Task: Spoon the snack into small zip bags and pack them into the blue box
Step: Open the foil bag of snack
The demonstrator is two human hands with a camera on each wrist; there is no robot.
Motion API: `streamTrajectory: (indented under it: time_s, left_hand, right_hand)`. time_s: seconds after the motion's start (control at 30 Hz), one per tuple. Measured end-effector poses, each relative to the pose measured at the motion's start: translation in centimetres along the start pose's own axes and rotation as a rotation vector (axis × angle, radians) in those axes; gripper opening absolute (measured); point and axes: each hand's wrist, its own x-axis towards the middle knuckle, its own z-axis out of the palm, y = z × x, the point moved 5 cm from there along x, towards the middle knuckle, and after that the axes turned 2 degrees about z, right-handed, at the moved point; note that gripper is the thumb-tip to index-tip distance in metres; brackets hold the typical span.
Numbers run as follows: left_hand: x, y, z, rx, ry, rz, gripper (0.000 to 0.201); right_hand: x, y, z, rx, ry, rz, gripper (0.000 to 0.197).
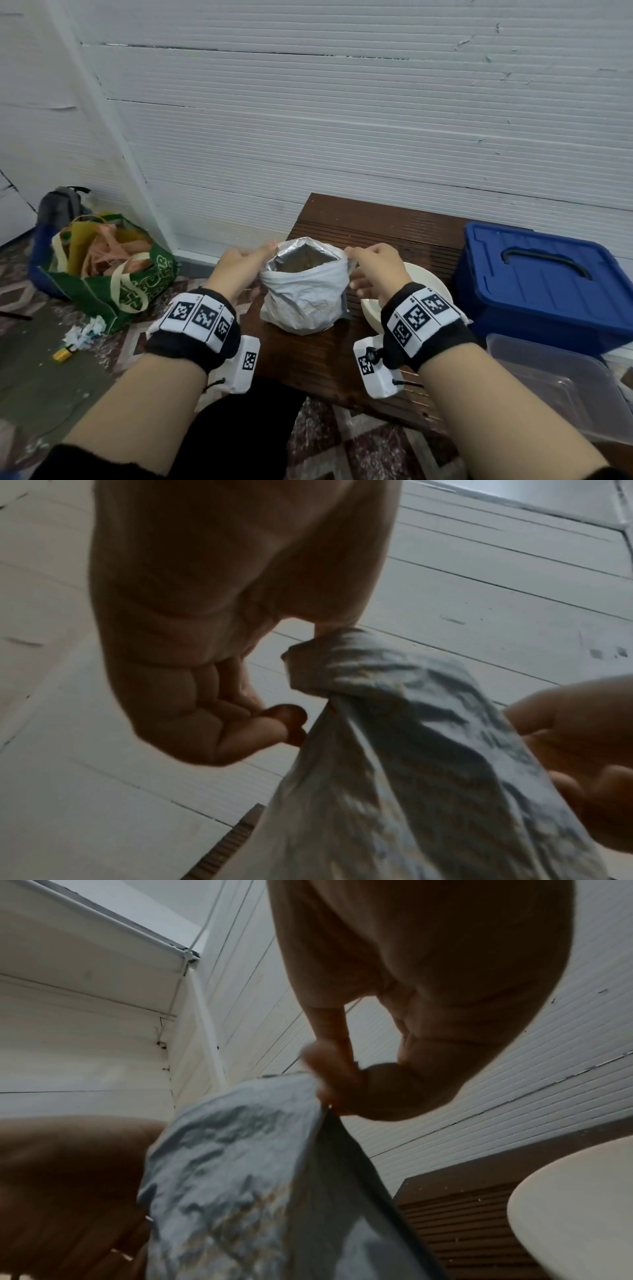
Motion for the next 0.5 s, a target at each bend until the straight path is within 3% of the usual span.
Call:
streamTrajectory:
  time_s: [0.13, 0.33, 0.5]
  left_hand:
    - [-0.4, -0.3, 0.1, -0.1, -0.028, -0.12, 0.017]
    - [-1.1, -1.0, 1.4, -0.506, -0.025, -0.239, 0.012]
    - [-0.6, -3.0, 1.9, -0.844, 0.021, -0.311, 0.023]
  right_hand:
    - [-1.0, -0.5, 0.3, 0.103, -0.063, 0.105, 0.008]
    - [-1.3, -0.4, 0.7, 0.307, -0.093, 0.133, 0.02]
    - [-1.4, 1.3, 0.4, 0.722, -0.152, 0.31, 0.027]
